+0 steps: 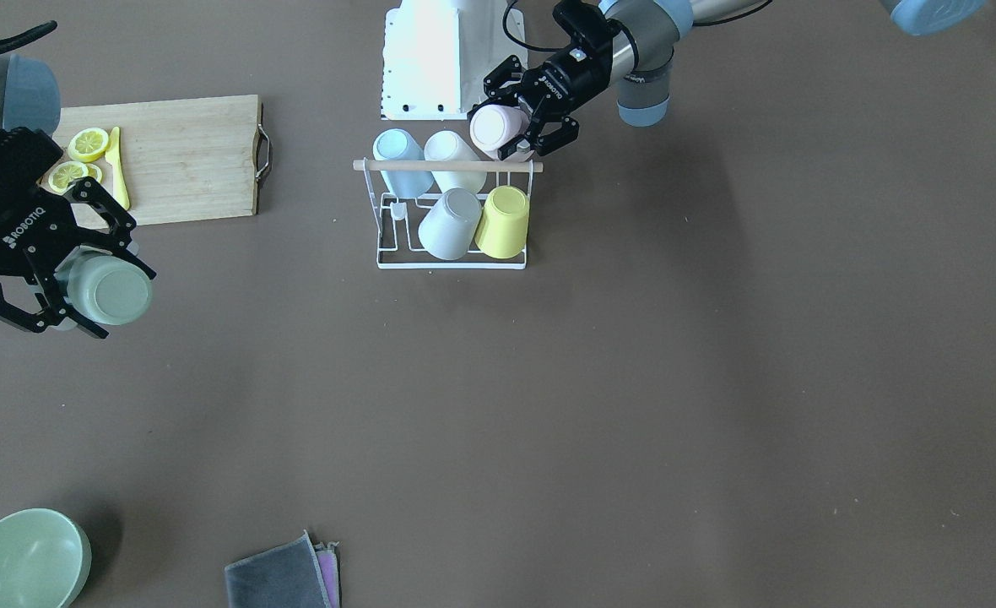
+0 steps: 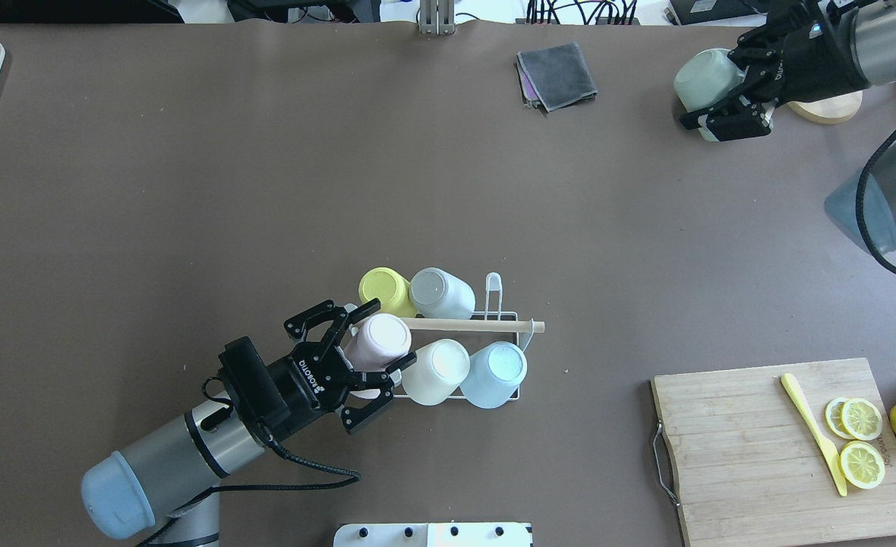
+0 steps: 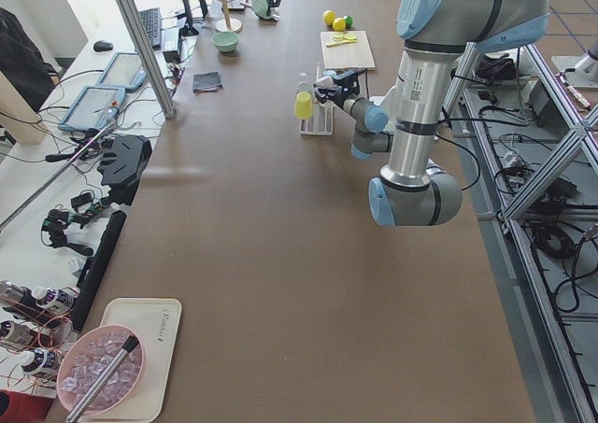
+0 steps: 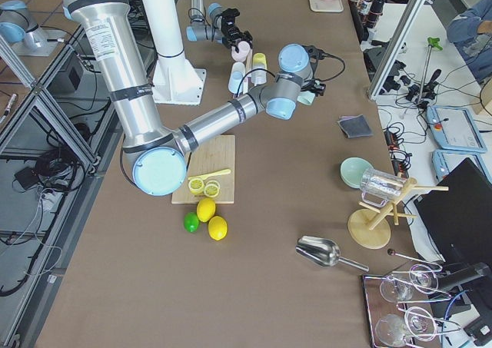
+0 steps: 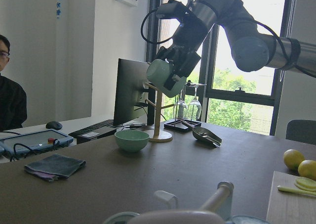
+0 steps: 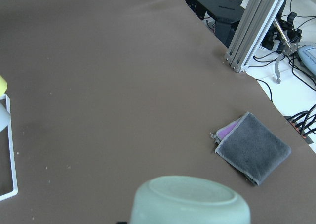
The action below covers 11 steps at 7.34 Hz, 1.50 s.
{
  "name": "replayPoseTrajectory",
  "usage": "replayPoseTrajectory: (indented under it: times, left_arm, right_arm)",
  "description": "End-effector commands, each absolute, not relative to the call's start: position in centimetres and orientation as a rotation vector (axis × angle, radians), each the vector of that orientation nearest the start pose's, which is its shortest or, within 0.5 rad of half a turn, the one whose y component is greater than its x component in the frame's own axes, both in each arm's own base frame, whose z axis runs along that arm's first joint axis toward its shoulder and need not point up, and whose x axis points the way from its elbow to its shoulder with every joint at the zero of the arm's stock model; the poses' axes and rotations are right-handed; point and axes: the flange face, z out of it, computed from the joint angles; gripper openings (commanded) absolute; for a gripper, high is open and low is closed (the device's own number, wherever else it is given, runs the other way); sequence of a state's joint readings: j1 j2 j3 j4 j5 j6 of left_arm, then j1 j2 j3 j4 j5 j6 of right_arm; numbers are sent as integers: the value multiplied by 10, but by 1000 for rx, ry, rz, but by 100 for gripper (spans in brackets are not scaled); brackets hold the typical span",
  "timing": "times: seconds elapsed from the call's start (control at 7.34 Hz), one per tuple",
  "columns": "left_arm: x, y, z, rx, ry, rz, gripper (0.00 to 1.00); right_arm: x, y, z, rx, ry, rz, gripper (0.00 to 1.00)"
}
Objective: Place cup on cup holder
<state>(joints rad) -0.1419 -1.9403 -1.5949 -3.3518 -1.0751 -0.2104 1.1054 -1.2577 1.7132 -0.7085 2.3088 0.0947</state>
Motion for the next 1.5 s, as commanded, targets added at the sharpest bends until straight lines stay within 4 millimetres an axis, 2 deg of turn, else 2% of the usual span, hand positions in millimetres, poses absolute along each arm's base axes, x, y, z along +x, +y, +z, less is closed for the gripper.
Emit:
replayPoseTrajectory:
  times: [0.0, 0.27, 0.41, 0.54, 0.68, 0.82, 0.95, 1.09, 1.23, 1.36]
  left_arm:
    - [498, -250, 277, 1633, 1347, 179, 99]
    - [494, -249, 273, 1634, 1365, 178, 99]
    - [488, -249, 267, 1638, 1374, 178, 99]
    - [485, -253, 258, 1631, 1366, 246, 99]
    - [475, -263, 242, 1606, 1316, 317, 99]
    - [474, -279, 238, 1577, 1239, 374, 99]
    - [473, -286, 251, 1543, 1199, 420, 99]
    - [470, -296, 264, 1452, 1213, 368, 99]
    - [462, -322, 272, 1379, 1185, 303, 99]
    - [449, -355, 281, 1292, 1149, 289, 99]
  right_arm:
    - [-214, -546, 345, 1148, -1110, -609, 0]
    - [-254, -520, 330, 1111, -1298, -412, 0]
    - [-282, -505, 310, 1081, -1368, -323, 0]
    - [-326, -482, 292, 1102, -1392, -252, 0]
    - [-361, -457, 285, 1115, -1403, -215, 0]
    - [-373, -454, 274, 1097, -1393, -220, 0]
    - [-378, -449, 243, 1058, -1370, -229, 0]
    - [-385, -441, 221, 999, -1322, -248, 0]
    - [-409, -428, 214, 962, -1315, -268, 0]
    - [-430, -410, 222, 957, -1299, -256, 0]
